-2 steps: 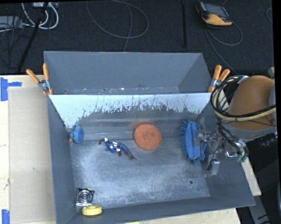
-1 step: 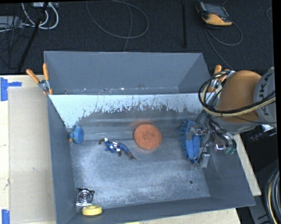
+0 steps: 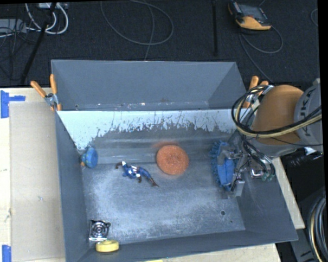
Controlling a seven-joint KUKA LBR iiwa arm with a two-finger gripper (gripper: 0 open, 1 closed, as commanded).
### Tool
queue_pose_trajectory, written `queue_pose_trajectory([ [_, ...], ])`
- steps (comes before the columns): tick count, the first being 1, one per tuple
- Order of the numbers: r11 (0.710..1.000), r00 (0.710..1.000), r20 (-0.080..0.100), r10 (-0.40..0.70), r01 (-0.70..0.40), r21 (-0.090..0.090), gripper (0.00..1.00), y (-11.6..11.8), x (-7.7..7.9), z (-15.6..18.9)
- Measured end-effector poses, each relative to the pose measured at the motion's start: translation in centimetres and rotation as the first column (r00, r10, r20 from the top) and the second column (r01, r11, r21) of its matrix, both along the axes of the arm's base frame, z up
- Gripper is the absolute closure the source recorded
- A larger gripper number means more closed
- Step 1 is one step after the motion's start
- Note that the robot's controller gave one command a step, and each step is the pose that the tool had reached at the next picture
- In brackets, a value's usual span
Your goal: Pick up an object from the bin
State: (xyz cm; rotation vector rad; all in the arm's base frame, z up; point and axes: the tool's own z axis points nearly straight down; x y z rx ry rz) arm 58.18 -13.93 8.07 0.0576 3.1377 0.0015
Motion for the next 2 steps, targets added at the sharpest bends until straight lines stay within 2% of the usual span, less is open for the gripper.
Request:
queue_pose_trajectory([
  [1,0.999,0.999,-0.006,-0.053,0.053,0.004,0.0,-0.72,1.81,-0.96],
  [2,1.0,1.0,-0.008,0.018,-0.018,0.006,0.0,-1.37,2.45,-1.13],
])
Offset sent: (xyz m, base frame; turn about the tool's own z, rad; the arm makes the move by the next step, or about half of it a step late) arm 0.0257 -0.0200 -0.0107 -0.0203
